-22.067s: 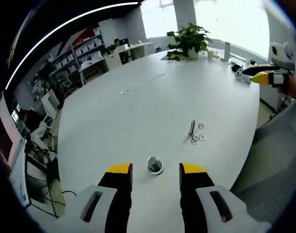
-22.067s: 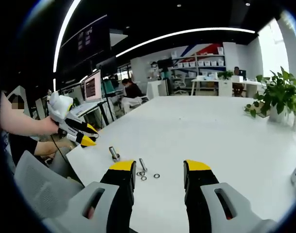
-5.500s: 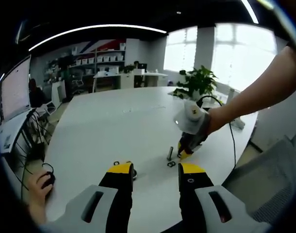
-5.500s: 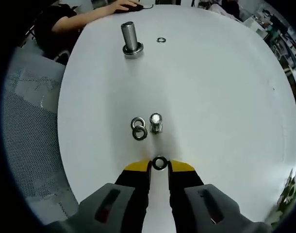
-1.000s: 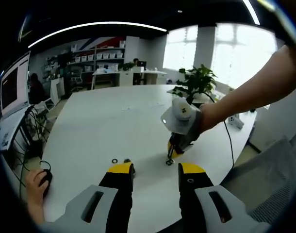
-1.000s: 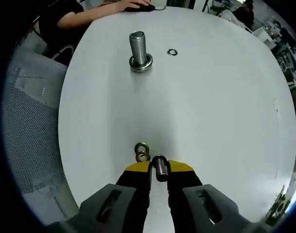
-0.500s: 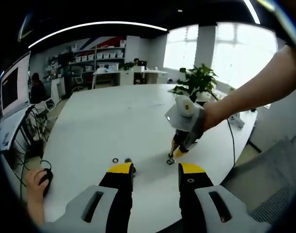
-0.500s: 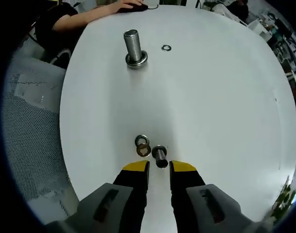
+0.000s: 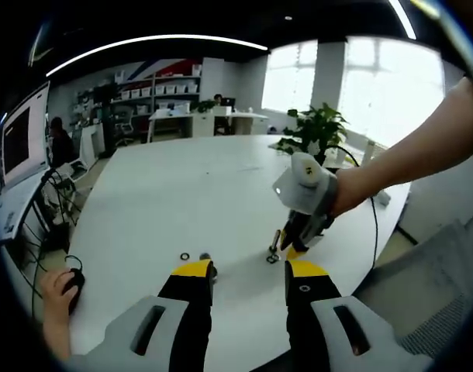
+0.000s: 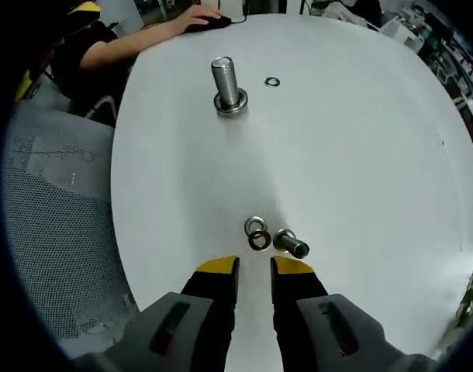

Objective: Place the washer onto the threaded stud by aligning its center hole with the stud, sliding it down to the base, and recovering from edge contact or off-axis alignment until the washer reaches the visible bottom stop.

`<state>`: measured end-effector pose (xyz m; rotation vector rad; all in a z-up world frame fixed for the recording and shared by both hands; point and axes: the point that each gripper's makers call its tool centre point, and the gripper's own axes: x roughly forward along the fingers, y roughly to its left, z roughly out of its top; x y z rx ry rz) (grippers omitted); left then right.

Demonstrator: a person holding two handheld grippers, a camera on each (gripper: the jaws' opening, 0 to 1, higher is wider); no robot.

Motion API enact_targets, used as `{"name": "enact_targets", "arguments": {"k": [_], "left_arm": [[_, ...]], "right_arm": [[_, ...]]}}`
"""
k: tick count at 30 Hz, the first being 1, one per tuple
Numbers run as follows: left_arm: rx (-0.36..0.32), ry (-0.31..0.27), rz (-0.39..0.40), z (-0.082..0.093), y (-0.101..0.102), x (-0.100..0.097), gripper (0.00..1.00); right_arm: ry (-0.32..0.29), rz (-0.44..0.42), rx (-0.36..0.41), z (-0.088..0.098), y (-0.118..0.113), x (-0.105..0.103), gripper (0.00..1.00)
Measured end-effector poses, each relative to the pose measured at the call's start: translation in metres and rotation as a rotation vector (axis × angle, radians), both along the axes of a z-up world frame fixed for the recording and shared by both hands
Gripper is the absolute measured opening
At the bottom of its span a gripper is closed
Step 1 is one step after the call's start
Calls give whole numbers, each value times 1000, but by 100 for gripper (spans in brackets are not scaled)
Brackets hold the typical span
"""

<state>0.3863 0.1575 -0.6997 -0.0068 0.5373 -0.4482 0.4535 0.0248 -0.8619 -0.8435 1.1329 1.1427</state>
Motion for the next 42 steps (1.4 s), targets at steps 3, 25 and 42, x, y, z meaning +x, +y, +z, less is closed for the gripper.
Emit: {"name": "enact_targets", "arguments": {"k": [3, 25, 42], "left_arm": [[-1, 1, 2, 0, 1, 0, 35], [4, 10, 1, -3, 1, -1, 35], [1, 13, -3, -3, 0, -2, 35]], "right_arm": [[-4, 0, 37, 0, 9, -3, 18], [-10, 11, 38, -6, 10, -7, 18], [-50, 7, 25, 3, 0, -1, 18]]}}
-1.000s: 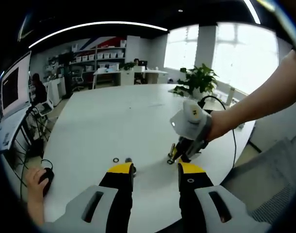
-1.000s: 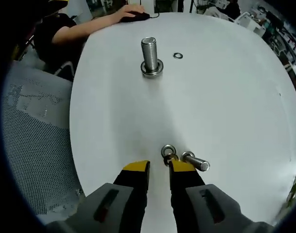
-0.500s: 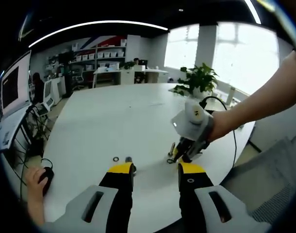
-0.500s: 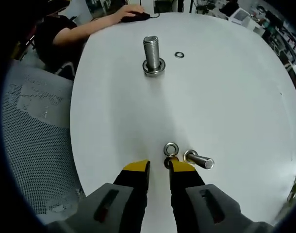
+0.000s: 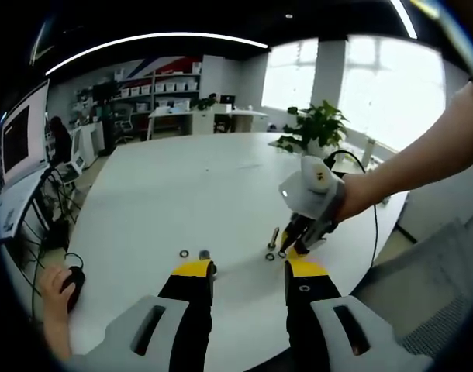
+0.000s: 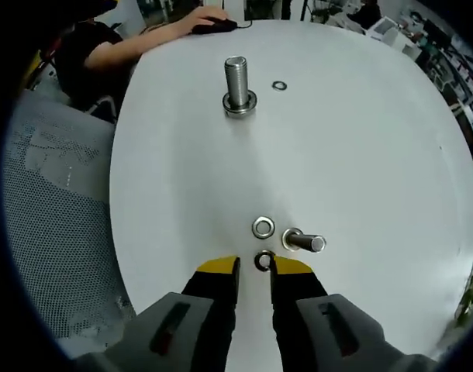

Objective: Place the washer onto the threaded stud by aligning its center hole with the stud, sliding it down to the base, and recovering from edge contact or off-axis alignment until the washer reaches the visible bottom stop.

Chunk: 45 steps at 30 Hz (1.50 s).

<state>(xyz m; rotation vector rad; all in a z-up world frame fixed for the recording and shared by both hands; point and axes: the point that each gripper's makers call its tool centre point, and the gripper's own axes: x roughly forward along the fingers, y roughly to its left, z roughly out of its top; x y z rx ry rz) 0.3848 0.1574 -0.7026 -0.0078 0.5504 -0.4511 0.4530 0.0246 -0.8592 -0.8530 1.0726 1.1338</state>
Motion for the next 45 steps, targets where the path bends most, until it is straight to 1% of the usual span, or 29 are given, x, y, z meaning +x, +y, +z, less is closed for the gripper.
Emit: {"name": "enact_targets", "arguments": {"k": [5, 12, 17, 20, 26, 28, 32, 35, 36, 38, 40, 41, 42, 43, 45], "left_arm": [[-1, 3, 1, -1, 0, 0, 35], [-2, 7, 2, -1, 1, 0, 35], [-5, 9, 3, -2, 1, 0, 35], [-6, 8, 4, -2, 1, 0, 35], [-8, 7, 7, -1, 2, 0, 35], [-10, 6, 9, -1, 2, 1, 35], [-9, 5, 10, -1, 2, 1, 35], [-7, 4, 10, 0, 2, 1, 35], [-6, 6, 10, -1, 2, 1, 35], [-4, 7, 9, -1, 2, 1, 35], [-4, 7, 11, -1, 2, 1, 35], [-4, 7, 12, -1, 2, 1, 35], [-5, 8, 14, -1, 3, 1, 35], [-6, 9, 16, -2, 3, 1, 35], [-5, 8, 19, -1, 4, 1, 35]], "right_arm": [[-16, -20, -22, -3, -6, 7, 18], [-18, -13, -48, -10, -8, 6, 18], [-11, -6, -40, -9, -7, 6, 18], [0, -19, -32, -9, -8, 7, 18], [-21, 17, -43, -10, -6, 4, 17], [-30, 41, -49, -10, -6, 2, 16], [-28, 57, -73, -9, -4, 2, 14], [-39, 98, -106, -10, -4, 0, 14], [-39, 99, -108, -9, -4, 0, 13], [-36, 83, -114, -10, -5, 1, 14], [-30, 29, -109, -9, -6, 4, 15], [-26, 19, -101, -9, -5, 4, 15], [-18, -19, -78, -9, -3, 4, 16], [-12, -40, -73, -9, -2, 4, 17], [-4, -52, -74, -9, -2, 4, 18]]}}
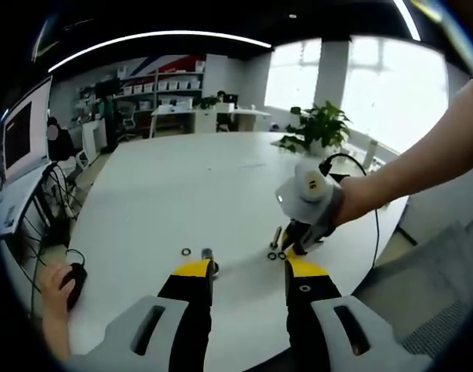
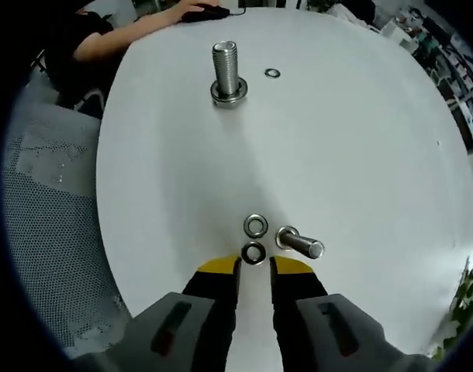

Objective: Place the washer onto the threaded stud by aligning its center hole with the stud, sliding it down to the base, and recovering from edge contact or off-axis alignment until the washer reaches the visible bottom stop.

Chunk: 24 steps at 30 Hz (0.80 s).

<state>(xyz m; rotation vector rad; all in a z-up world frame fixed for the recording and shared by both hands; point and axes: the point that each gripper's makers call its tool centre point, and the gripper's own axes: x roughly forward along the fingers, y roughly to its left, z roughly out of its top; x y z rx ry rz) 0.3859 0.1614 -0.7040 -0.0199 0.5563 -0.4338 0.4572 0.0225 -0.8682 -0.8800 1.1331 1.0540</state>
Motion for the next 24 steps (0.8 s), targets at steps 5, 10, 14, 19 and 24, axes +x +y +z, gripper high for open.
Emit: {"name": "enact_targets", "arguments": {"k": [5, 10, 14, 19, 24], "left_arm": [[3, 0, 0, 0, 0, 0, 35], [8, 0, 3, -1, 1, 0, 35], [9, 1, 6, -1, 1, 0, 35], [15, 3, 6, -2, 2, 0, 35], [16, 1, 9, -1, 3, 0, 35]], "right_arm": [[4, -41, 7, -1, 1, 0, 19], [-9, -53, 18, -1, 4, 0, 19], [-8, -49, 11, -2, 5, 1, 18], [-16, 7, -25, -2, 8, -4, 15], [-23, 12, -34, -2, 7, -3, 15]]}}
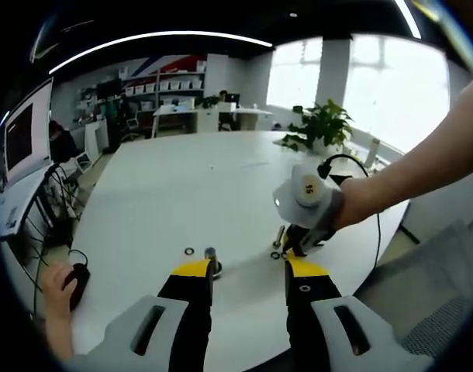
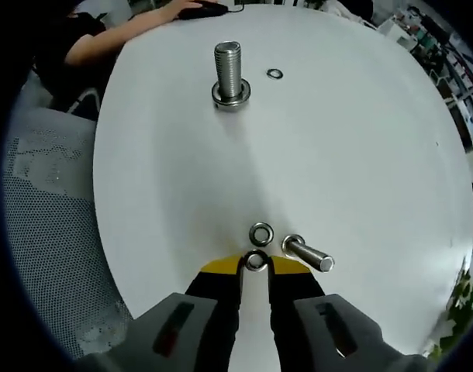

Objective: Place the washer onto the threaded stud by aligning its center hole with the stud, sliding it down to the base, and recovering from edge contact or off-axis alignment until the washer reaches the visible bottom stop.

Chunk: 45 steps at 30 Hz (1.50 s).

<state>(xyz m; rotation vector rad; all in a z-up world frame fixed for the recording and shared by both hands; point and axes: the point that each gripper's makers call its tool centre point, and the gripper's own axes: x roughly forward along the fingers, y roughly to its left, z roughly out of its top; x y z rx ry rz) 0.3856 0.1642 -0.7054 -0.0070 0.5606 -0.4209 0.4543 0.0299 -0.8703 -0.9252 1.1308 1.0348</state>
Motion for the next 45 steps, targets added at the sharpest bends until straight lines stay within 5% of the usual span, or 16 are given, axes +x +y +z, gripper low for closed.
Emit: {"name": "enact_targets", "arguments": {"k": [45], "left_arm": [[-15, -3, -4, 2, -1, 0, 35]], "right_arm": [[-38, -30, 61, 5, -14, -4, 13]]}}
